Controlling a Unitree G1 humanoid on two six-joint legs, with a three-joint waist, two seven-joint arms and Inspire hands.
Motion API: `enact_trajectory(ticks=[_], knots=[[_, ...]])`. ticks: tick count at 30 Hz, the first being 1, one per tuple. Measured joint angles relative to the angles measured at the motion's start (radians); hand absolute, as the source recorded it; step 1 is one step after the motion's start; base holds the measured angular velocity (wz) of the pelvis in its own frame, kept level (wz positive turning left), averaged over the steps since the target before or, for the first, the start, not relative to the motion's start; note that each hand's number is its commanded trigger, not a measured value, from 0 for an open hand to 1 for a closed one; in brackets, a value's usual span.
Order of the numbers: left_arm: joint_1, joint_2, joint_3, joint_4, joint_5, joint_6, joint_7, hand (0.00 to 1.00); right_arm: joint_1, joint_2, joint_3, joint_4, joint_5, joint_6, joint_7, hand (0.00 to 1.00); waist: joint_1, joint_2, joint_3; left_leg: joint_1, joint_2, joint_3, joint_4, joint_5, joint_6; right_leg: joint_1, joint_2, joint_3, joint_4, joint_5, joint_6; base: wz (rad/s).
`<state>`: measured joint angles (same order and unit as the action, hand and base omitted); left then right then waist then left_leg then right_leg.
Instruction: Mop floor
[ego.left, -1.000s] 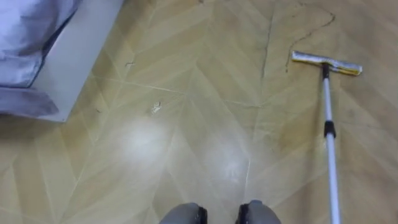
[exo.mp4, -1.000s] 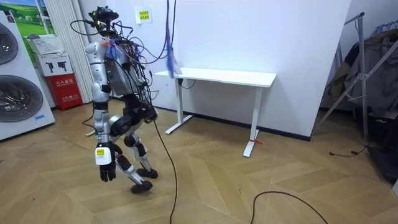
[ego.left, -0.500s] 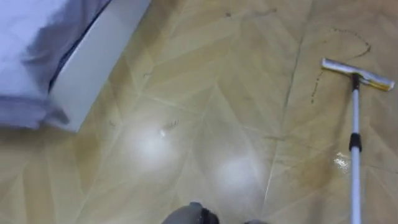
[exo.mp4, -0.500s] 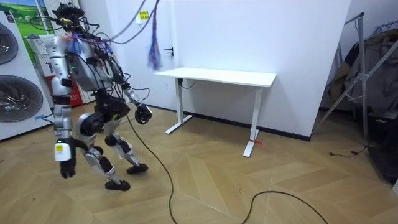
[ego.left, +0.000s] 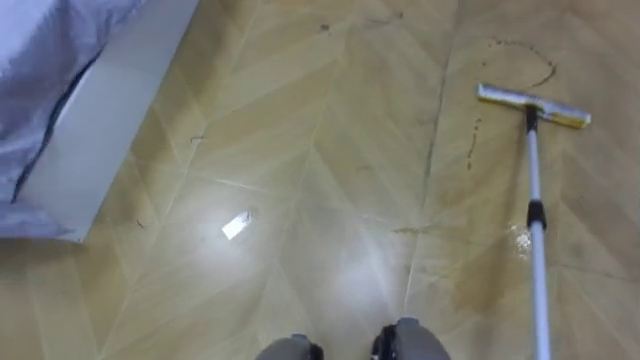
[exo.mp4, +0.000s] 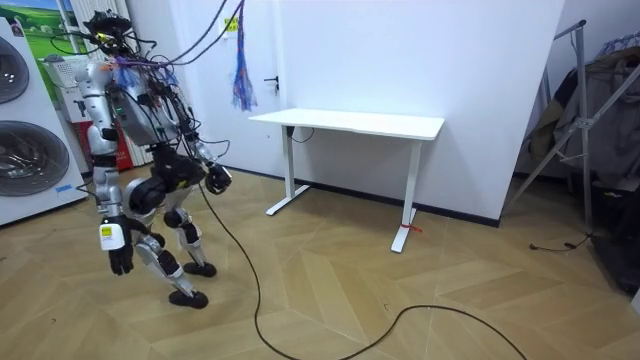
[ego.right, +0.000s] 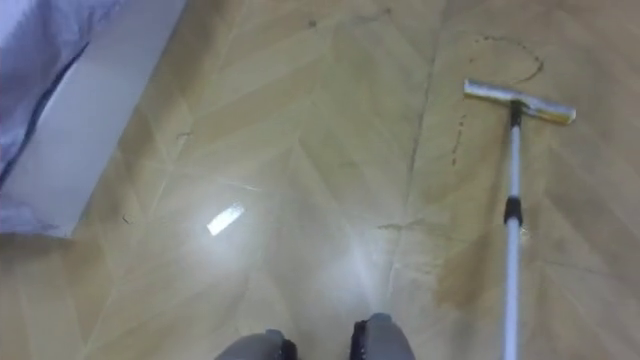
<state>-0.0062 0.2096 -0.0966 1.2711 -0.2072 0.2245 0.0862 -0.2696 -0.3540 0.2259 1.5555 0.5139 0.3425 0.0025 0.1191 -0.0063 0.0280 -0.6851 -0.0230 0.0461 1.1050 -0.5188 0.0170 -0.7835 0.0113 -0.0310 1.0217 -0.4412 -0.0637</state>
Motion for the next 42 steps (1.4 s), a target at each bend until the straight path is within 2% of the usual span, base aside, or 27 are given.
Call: enact_trajectory(ticks=[1, 2, 3, 5, 6, 7, 8, 9, 10, 11, 13, 16, 20, 22, 23, 26, 29, 30, 32, 33, 34, 35, 36, 37, 40, 41, 42], knots=[[0.005, 0.017, -0.004, 0.0, 0.002, 0.0, 0.001, 0.0, -0.03, -0.009, 0.001, -0.017, 0.007, -0.022, 0.001, 1.0, 0.011, -0.012, 0.0031, -0.057, 0.012, -0.004, 0.088, 0.055, -0.016, 0.008, 0.025, 0.014, 0.004, -0.006, -0.012, 0.31], [0.008, 0.022, -0.005, 0.001, 0.002, 0.001, 0.002, 0.0, -0.034, -0.013, -0.003, -0.031, 0.009, -0.027, 0.005, 1.0, 0.017, -0.023, -0.0023, -0.082, 0.006, -0.004, 0.085, 0.064, -0.019, 0.011, 0.035, 0.029, 0.002, -0.007, -0.015, 0.46], [0.012, 0.025, -0.005, 0.0, 0.004, 0.002, -0.004, 0.0, -0.034, -0.021, -0.013, -0.049, 0.011, -0.035, 0.02, 1.0, 0.021, -0.03, -0.0084, -0.128, -0.01, -0.003, 0.019, 0.07, -0.014, 0.029, 0.059, 0.055, -0.016, -0.008, -0.016, 0.56], [0.025, 0.025, -0.005, -0.007, 0.004, 0.0, -0.037, 0.0, -0.019, -0.018, -0.032, -0.053, 0.025, -0.049, 0.038, 1.0, 0.029, -0.025, -0.0084, -0.145, -0.03, 0.0, -0.153, 0.108, -0.01, 0.093, 0.092, 0.096, -0.073, -0.008, -0.015, 0.52], [0.054, 0.024, -0.003, -0.009, 0.004, -0.004, -0.058, 0.0, 0.002, -0.009, -0.04, -0.053, 0.034, -0.055, 0.052, 1.0, 0.029, -0.015, -0.0103, -0.122, -0.051, -0.003, -0.265, 0.171, 0.001, 0.144, 0.109, 0.129, -0.113, -0.011, -0.01, 0.24], [0.085, 0.019, -0.002, -0.004, 0.012, -0.004, -0.073, 0.0, 0.034, -0.001, -0.045, -0.048, 0.037, -0.064, 0.065, 1.0, 0.03, -0.006, -0.0223, -0.085, -0.06, -0.002, -0.317, 0.223, 0.02, 0.184, 0.118, 0.161, -0.147, -0.017, 0.001, 0.11], [0.091, 0.01, -0.001, 0.008, 0.026, -0.003, -0.079, 0.0, 0.049, -0.003, -0.045, -0.037, 0.041, -0.068, 0.072, 1.0, 0.03, 0.001, -0.0293, -0.067, -0.056, 0.009, -0.333, 0.234, 0.04, 0.204, 0.117, 0.169, -0.165, -0.02, 0.006, -0.14], [0.089, -0.007, 0.007, 0.023, 0.043, 0.004, -0.084, 0.0, 0.079, -0.007, -0.04, -0.022, 0.052, -0.071, 0.073, 1.0, 0.031, 0.018, -0.0291, -0.041, -0.04, 0.048, -0.344, 0.238, 0.063, 0.228, 0.108, 0.18, -0.176, -0.015, 0.014, -0.33], [0.083, -0.015, 0.008, 0.029, 0.064, 0.01, -0.091, 0.0, 0.117, -0.007, -0.015, -0.019, 0.054, -0.071, 0.069, 1.0, 0.029, 0.023, -0.0269, -0.023, -0.024, 0.103, -0.333, 0.241, 0.096, 0.216, 0.085, 0.163, -0.114, -0.018, 0.015, -0.38], [0.078, -0.02, 0.008, 0.03, 0.069, 0.009, -0.091, 0.0, 0.144, -0.006, -0.001, -0.019, 0.053, -0.07, 0.063, 1.0, 0.026, 0.026, -0.0259, -0.014, -0.026, 0.117, -0.32, 0.231, 0.124, 0.201, 0.075, 0.157, -0.06, -0.015, 0.025, -0.36], [0.054, -0.038, 0.014, 0.026, 0.069, -0.007, -0.079, 0.0, 0.242, 0.016, 0.028, -0.025, 0.046, -0.058, 0.028, 1.0, 0.001, 0.058, -0.0253, 0.016, -0.029, 0.135, -0.271, 0.161, 0.163, 0.142, 0.045, 0.119, 0.114, 0.047, 0.105, -0.25], [0.005, -0.05, 0.015, 0.018, 0.062, -0.041, -0.04, 0.0, 0.292, 0.081, 0.025, -0.026, 0.036, -0.04, 0.002, 1.0, -0.046, 0.087, -0.0212, 0.031, -0.03, 0.146, -0.271, 0.127, 0.174, 0.039, -0.003, 0.11, 0.087, 0.062, 0.107, -0.21], [0.005, -0.063, 0.014, 0.014, 0.06, -0.03, -0.023, 0.0, 0.299, 0.126, 0.014, -0.025, 0.027, -0.02, -0.02, 1.0, -0.054, 0.094, -0.0222, 0.059, -0.027, 0.148, -0.271, 0.09, 0.166, -0.003, -0.013, 0.105, -0.137, 0.114, 0.083, -0.43], [0.014, -0.067, 0.014, 0.014, 0.057, -0.023, -0.021, 0.0, 0.283, 0.124, -0.016, -0.023, -0.008, -0.009, -0.022, 1.0, -0.053, 0.085, -0.0169, 0.079, -0.029, 0.145, -0.252, 0.057, 0.155, 0.011, -0.032, 0.044, -0.149, 0.155, 0.064, -0.09], [0.015, -0.066, 0.014, 0.014, 0.053, -0.02, -0.02, 0.0, 0.271, 0.121, -0.023, -0.022, -0.011, -0.005, -0.022, 1.0, -0.051, 0.085, -0.0169, 0.084, -0.029, 0.143, -0.245, 0.05, 0.149, 0.015, -0.039, 0.024, -0.138, 0.148, 0.055, -0.14], [0.016, -0.05, 0.016, 0.012, 0.043, -0.001, -0.006, 0.0, 0.171, 0.099, -0.053, -0.007, -0.054, 0.013, -0.021, 1.0, -0.035, 0.05, 0.0045, 0.081, -0.044, 0.107, -0.19, 0.01, 0.124, 0.011, -0.075, -0.029, -0.074, 0.09, 0.017, -0.13], [0.016, -0.035, 0.016, 0.006, 0.042, 0.008, -0.002, 0.0, 0.072, 0.04, -0.051, 0.003, -0.053, 0.018, -0.012, 1.0, -0.027, 0.03, 0.0021, 0.064, -0.037, 0.081, -0.134, -0.023, 0.108, 0.01, -0.08, -0.057, -0.025, 0.037, -0.005, 0.32], [0.018, -0.026, 0.016, 0.006, 0.043, 0.012, -0.002, 0.0, 0.028, 0.023, -0.051, 0.0, -0.053, 0.013, -0.012, 1.0, -0.019, 0.019, -0.0025, 0.059, -0.033, 0.076, -0.128, -0.021, 0.102, 0.01, -0.074, -0.06, -0.026, 0.034, -0.009, 0.17], [0.02, -0.015, 0.016, 0.004, 0.044, 0.017, -0.002, 0.0, -0.019, 0.006, -0.049, -0.001, -0.047, -0.003, -0.006, 1.0, -0.003, 0.001, -0.0024, 0.021, -0.02, 0.078, -0.061, 0.02, 0.04, 0.013, -0.059, -0.055, -0.034, 0.035, -0.019, 0.08], [0.029, -0.012, 0.016, 0.001, 0.045, 0.016, -0.003, 0.0, -0.042, 0.002, -0.05, -0.017, -0.046, -0.021, 0.004, 1.0, 0.016, -0.01, -0.0048, -0.026, -0.024, 0.048, -0.042, 0.04, 0.014, 0.019, -0.058, -0.051, -0.04, 0.034, -0.023, 0.12], [0.041, -0.01, 0.015, -0.006, 0.043, 0.016, -0.012, 0.0, -0.044, -0.001, -0.054, -0.044, -0.04, -0.032, 0.012, 1.0, 0.018, -0.005, -0.0066, -0.07, -0.024, 0.016, -0.111, 0.053, 0.004, 0.038, -0.04, -0.05, -0.062, 0.034, -0.023, 0.21], [0.053, -0.009, 0.015, -0.019, 0.044, 0.016, -0.017, 0.0, -0.044, 0.001, -0.057, -0.045, -0.03, -0.041, 0.017, 1.0, 0.02, -0.004, -0.0063, -0.088, -0.026, 0.007, -0.149, 0.077, 0.015, 0.055, -0.036, -0.05, -0.069, 0.031, -0.017, 0.25], [0.079, -0.006, 0.015, -0.039, 0.044, 0.015, -0.031, 0.0, -0.035, 0.01, -0.069, -0.044, -0.021, -0.044, 0.026, 1.0, 0.024, -0.01, -0.0069, -0.104, -0.028, -0.001, -0.193, 0.133, 0.021, 0.086, -0.036, -0.037, -0.074, 0.016, -0.003, 0.17], [0.108, -0.011, 0.015, -0.043, 0.044, 0.014, -0.046, 0.0, -0.015, 0.012, -0.074, -0.044, -0.009, -0.047, 0.04, 1.0, 0.024, -0.003, -0.0135, -0.093, -0.027, -0.002, -0.223, 0.169, 0.022, 0.115, -0.031, -0.027, -0.085, 0.003, 0.011, 0.1], [0.108, -0.012, 0.015, -0.036, 0.044, 0.024, -0.069, 0.0, 0.068, 0.011, -0.058, -0.034, -0.004, -0.061, 0.041, 1.0, 0.021, 0.016, -0.0182, -0.043, -0.02, 0.032, -0.224, 0.187, 0.063, 0.157, -0.033, -0.006, -0.08, -0.017, 0.03, 0.04], [0.1, -0.013, 0.016, -0.03, 0.044, 0.023, -0.068, 0.0, 0.088, 0.011, -0.046, -0.034, -0.004, -0.061, 0.039, 1.0, 0.021, 0.016, -0.0182, -0.036, -0.023, 0.038, -0.221, 0.183, 0.074, 0.16, -0.036, 0.0, -0.073, -0.02, 0.032, -0.23], [0.085, -0.016, 0.015, -0.021, 0.044, 0.021, -0.065, 0.0, 0.123, 0.012, -0.022, -0.034, -0.006, -0.06, 0.029, 1.0, 0.018, 0.018, -0.0183, -0.03, -0.03, 0.046, -0.215, 0.165, 0.104, 0.155, -0.048, 0.003, -0.046, -0.023, 0.037, -0.18]])
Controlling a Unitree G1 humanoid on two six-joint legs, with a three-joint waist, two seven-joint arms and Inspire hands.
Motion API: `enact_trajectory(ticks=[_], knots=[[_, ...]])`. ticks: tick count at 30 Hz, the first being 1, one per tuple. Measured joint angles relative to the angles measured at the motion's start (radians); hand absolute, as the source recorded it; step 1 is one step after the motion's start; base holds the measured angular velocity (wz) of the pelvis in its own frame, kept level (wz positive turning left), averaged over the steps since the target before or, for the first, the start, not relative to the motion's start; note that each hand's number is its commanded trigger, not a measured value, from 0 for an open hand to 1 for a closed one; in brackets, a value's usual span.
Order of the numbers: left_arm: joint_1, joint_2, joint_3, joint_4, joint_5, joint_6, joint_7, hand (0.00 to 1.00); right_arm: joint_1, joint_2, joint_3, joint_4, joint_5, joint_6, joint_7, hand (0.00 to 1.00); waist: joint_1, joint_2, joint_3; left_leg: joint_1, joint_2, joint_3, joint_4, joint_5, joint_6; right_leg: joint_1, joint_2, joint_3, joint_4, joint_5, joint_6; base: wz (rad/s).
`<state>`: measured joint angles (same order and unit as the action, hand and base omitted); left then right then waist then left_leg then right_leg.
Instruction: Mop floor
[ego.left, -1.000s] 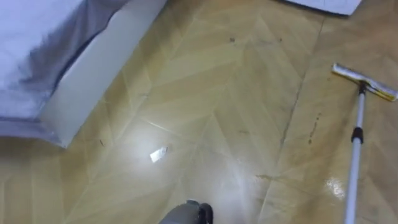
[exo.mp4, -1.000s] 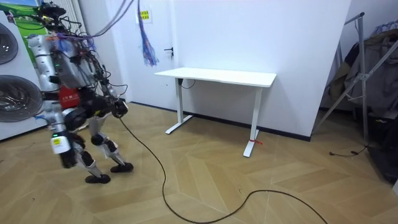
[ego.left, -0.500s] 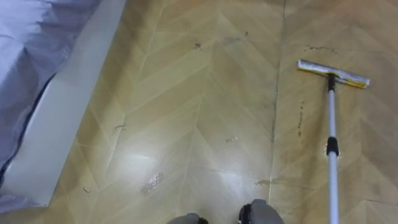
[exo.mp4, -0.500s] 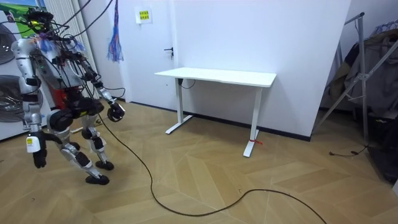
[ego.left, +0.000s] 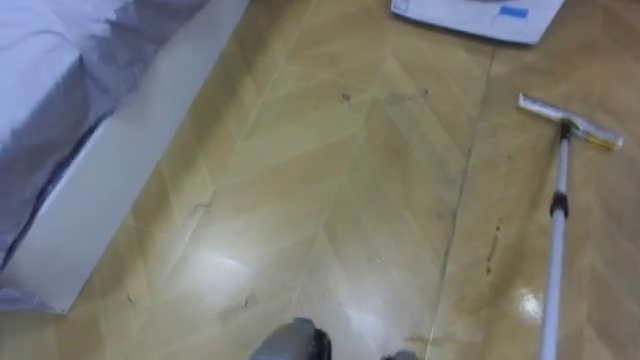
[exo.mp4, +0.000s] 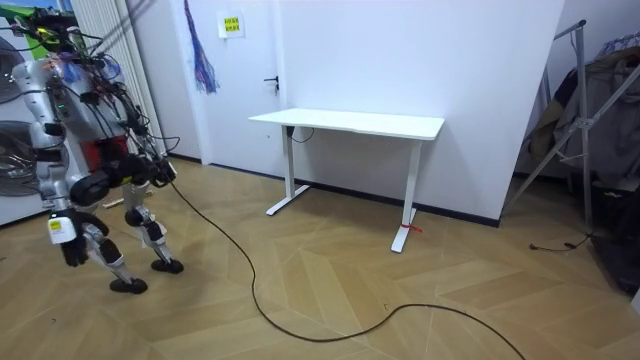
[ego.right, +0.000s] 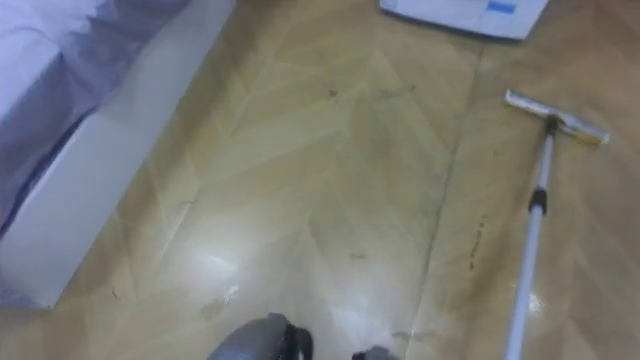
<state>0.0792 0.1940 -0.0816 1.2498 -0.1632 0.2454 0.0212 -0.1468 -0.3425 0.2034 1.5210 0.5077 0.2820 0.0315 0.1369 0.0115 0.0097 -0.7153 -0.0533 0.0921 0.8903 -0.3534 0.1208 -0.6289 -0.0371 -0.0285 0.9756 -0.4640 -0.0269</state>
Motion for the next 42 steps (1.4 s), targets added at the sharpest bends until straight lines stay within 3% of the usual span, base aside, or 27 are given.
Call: enact_trajectory(ticks=[1, 2, 3, 4, 6, 8, 9, 10, 12, 14, 16, 18, 21, 25, 29, 32, 42], knots=[[-0.019, -0.004, 0.0, 0.001, 0.0, -0.008, 0.012, 0.0, 0.033, 0.006, 0.017, -0.001, -0.003, 0.004, -0.015, 1.0, -0.011, 0.006, 0.0039, 0.002, -0.014, 0.0, 0.006, -0.012, 0.013, -0.022, -0.015, -0.005, 0.052, 0.017, 0.022, -0.08], [-0.031, -0.008, 0.001, 0.0, 0.0, -0.015, 0.02, 0.0, 0.046, 0.012, 0.019, -0.001, -0.009, 0.007, -0.028, 1.0, -0.019, 0.013, 0.0055, 0.002, -0.015, 0.0, 0.011, -0.019, 0.018, -0.035, -0.017, -0.004, 0.076, 0.034, 0.031, 0.0], [-0.054, -0.014, 0.001, 0.0, 0.0, -0.024, 0.034, 0.0, 0.065, 0.031, 0.019, -0.003, -0.028, 0.018, -0.051, 1.0, -0.029, 0.025, 0.0022, 0.0, -0.013, 0.0, 0.017, -0.027, 0.016, -0.058, -0.013, 0.001, 0.109, 0.065, 0.047, -0.13], [-0.079, -0.02, 0.001, 0.0, 0.001, -0.026, 0.045, 0.0, 0.078, 0.057, 0.018, -0.003, -0.042, 0.027, -0.067, 1.0, -0.036, 0.033, 0.001, 0.002, -0.009, 0.0, 0.016, -0.033, 0.016, -0.072, -0.012, 0.001, 0.125, 0.085, 0.055, -0.2], [-0.099, -0.031, 0.005, -0.012, 0.001, -0.034, 0.058, 0.0, 0.088, 0.092, 0.018, -0.003, -0.042, 0.032, -0.087, 1.0, -0.051, 0.041, 0.0024, 0.009, -0.007, 0.0, 0.013, -0.038, 0.026, -0.077, -0.007, 0.002, 0.111, 0.082, 0.058, -0.27], [-0.102, -0.047, 0.005, -0.012, 0.0, -0.041, 0.063, 0.0, 0.085, 0.11, 0.017, -0.003, -0.042, 0.032, -0.1, 1.0, -0.053, 0.048, 0.0076, 0.029, -0.01, 0.0, -0.001, -0.038, 0.027, -0.081, 0.003, 0.022, 0.022, 0.081, 0.055, -0.38], [-0.102, -0.054, 0.004, -0.01, -0.001, -0.036, 0.064, 0.0, 0.085, 0.115, 0.015, -0.003, -0.041, 0.032, -0.107, 1.0, -0.058, 0.046, 0.0098, 0.048, -0.02, 0.0, -0.018, -0.038, 0.027, -0.072, 0.001, 0.023, -0.065, 0.096, 0.043, -0.12], [-0.1, -0.063, 0.005, -0.009, -0.002, -0.034, 0.068, 0.0, 0.089, 0.115, 0.007, -0.002, -0.042, 0.033, -0.112, 1.0, -0.069, 0.042, 0.0147, 0.072, -0.028, -0.006, -0.042, -0.037, 0.024, -0.046, -0.006, 0.009, -0.092, 0.096, 0.03, 0.0], [-0.096, -0.07, 0.008, -0.007, -0.004, -0.034, 0.078, 0.0, 0.085, 0.117, -0.012, -0.002, -0.05, 0.039, -0.12, 1.0, -0.07, 0.046, 0.0133, 0.113, -0.027, -0.016, -0.093, -0.026, 0.014, 0.001, -0.007, -0.008, -0.15, 0.108, 0.018, 0.04], [-0.086, -0.069, 0.034, -0.002, -0.013, -0.034, 0.088, 0.0, 0.083, 0.124, -0.031, -0.002, -0.053, 0.041, -0.122, 1.0, -0.071, 0.032, 0.0207, 0.178, -0.029, -0.023, -0.169, -0.001, 0.006, 0.061, -0.013, -0.015, -0.216, 0.124, 0.012, 0.05], [-0.061, -0.061, 0.051, -0.012, -0.026, -0.034, 0.101, 0.0, 0.076, 0.124, -0.03, -0.001, -0.053, 0.048, -0.116, 1.0, -0.072, 0.007, 0.0156, 0.256, -0.03, -0.034, -0.262, 0.031, -0.003, 0.134, -0.013, -0.031, -0.296, 0.142, 0.004, 0.16], [-0.045, -0.055, 0.055, -0.014, -0.032, -0.034, 0.103, 0.0, 0.082, 0.124, -0.03, 0.0, -0.054, 0.047, -0.108, 1.0, -0.075, -0.002, 0.013, 0.316, -0.025, -0.055, -0.315, 0.042, -0.013, 0.202, -0.007, -0.054, -0.36, 0.152, -0.005, 0.22], [-0.01, -0.053, 0.073, -0.017, -0.029, -0.034, 0.103, 0.0, 0.092, 0.124, -0.031, 0.005, -0.064, 0.046, -0.082, 1.0, -0.077, -0.021, 0.0166, 0.417, -0.011, -0.08, -0.373, 0.044, -0.024, 0.327, 0.01, -0.086, -0.452, 0.162, -0.014, 0.2], [0.015, -0.051, 0.099, -0.016, -0.018, -0.028, 0.104, 0.0, 0.101, 0.126, -0.031, 0.007, -0.077, 0.04, -0.055, 1.0, -0.078, -0.043, 0.0066, 0.53, -0.009, -0.103, -0.452, 0.05, -0.036, 0.45, 0.016, -0.116, -0.544, 0.165, -0.019, 0.14], [0.019, -0.05, 0.102, -0.014, 0.003, -0.015, 0.103, 0.0, 0.132, 0.127, -0.041, 0.006, -0.086, 0.036, -0.017, 1.0, -0.084, -0.054, 0.003, 0.611, -0.008, -0.118, -0.497, 0.053, -0.041, 0.542, 0.022, -0.138, -0.607, 0.168, -0.019, 0.11], [0.038, -0.041, 0.128, -0.017, 0.053, -0.012, 0.086, 0.0, 0.159, 0.127, -0.054, -0.006, -0.123, 0.037, 0.016, 1.0, -0.078, -0.062, -0.0037, 0.662, 0.0, -0.1, -0.537, 0.056, -0.046, 0.585, 0.031, -0.134, -0.649, 0.177, -0.022, -0.19], [0.087, -0.024, 0.164, -0.06, 0.158, 0.038, 0.02, 0.0, 0.193, 0.124, -0.109, -0.01, -0.254, 0.038, 0.081, 1.0, -0.094, -0.053, -0.0065, 0.76, 0.023, -0.061, -0.607, 0.06, -0.053, 0.682, 0.059, -0.11, -0.743, 0.218, -0.026, -0.15]])
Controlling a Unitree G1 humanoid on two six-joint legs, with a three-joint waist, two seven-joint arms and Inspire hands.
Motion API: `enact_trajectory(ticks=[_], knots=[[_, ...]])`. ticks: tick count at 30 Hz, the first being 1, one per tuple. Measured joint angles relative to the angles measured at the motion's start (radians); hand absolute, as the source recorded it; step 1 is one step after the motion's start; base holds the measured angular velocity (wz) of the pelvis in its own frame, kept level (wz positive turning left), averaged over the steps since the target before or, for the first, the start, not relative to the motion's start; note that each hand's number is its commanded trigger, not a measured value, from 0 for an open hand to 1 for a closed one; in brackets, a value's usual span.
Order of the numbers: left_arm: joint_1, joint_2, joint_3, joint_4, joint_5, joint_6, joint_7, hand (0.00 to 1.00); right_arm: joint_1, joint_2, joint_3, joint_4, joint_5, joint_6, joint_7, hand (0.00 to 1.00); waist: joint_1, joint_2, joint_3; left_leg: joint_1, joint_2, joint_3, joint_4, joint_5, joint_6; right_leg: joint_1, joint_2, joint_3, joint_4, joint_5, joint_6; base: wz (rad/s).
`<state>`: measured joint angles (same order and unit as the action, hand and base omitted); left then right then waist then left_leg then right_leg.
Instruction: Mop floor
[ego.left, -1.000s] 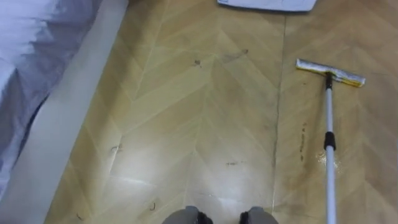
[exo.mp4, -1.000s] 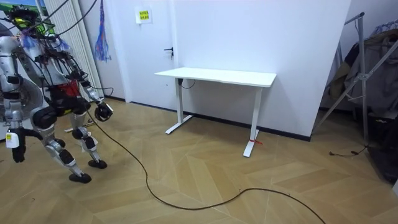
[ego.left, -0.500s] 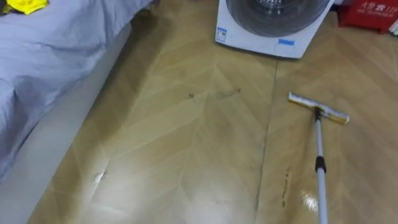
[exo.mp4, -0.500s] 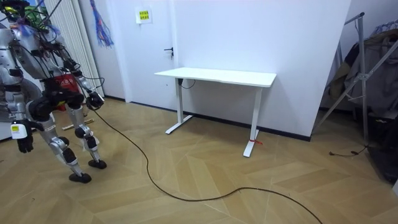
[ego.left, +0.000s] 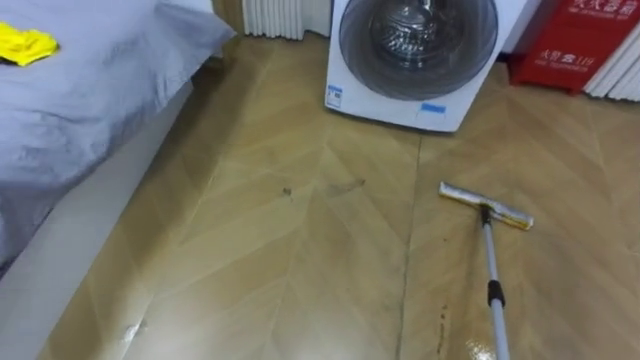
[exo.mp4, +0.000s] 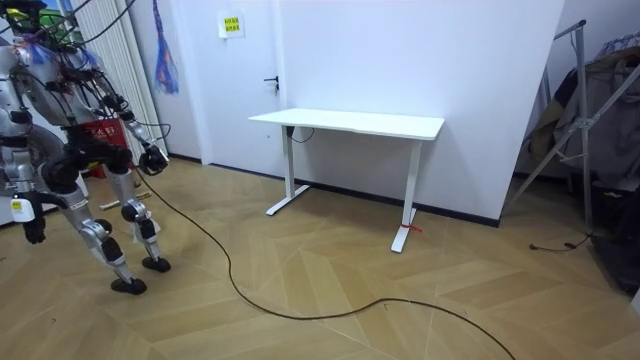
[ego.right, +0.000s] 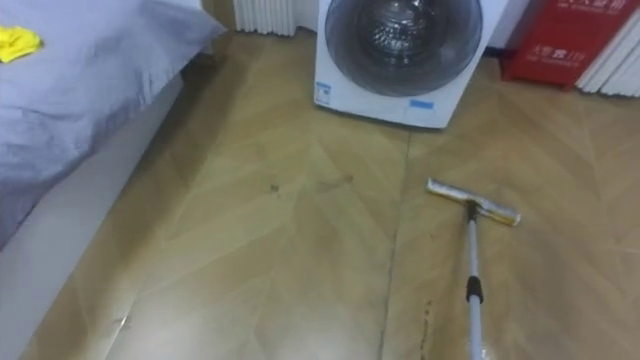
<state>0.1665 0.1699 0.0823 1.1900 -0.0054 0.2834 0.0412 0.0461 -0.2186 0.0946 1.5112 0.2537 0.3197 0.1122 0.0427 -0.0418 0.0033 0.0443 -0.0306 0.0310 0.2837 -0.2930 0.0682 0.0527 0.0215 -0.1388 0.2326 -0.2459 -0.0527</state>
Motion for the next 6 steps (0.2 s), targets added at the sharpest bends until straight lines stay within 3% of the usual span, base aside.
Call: enact_trajectory(ticks=[6], knots=[[0.006, -0.005, 0.042, -0.003, 0.0, 0.001, -0.013, 0.0, 0.013, 0.016, -0.036, 0.0, -0.078, 0.001, -0.003, 1.0, -0.01, 0.001, -0.0006, 0.024, 0.003, 0.014, -0.009, 0.0, 0.0, 0.017, 0.004, 0.016, -0.009, 0.005, 0.0, -0.08]])
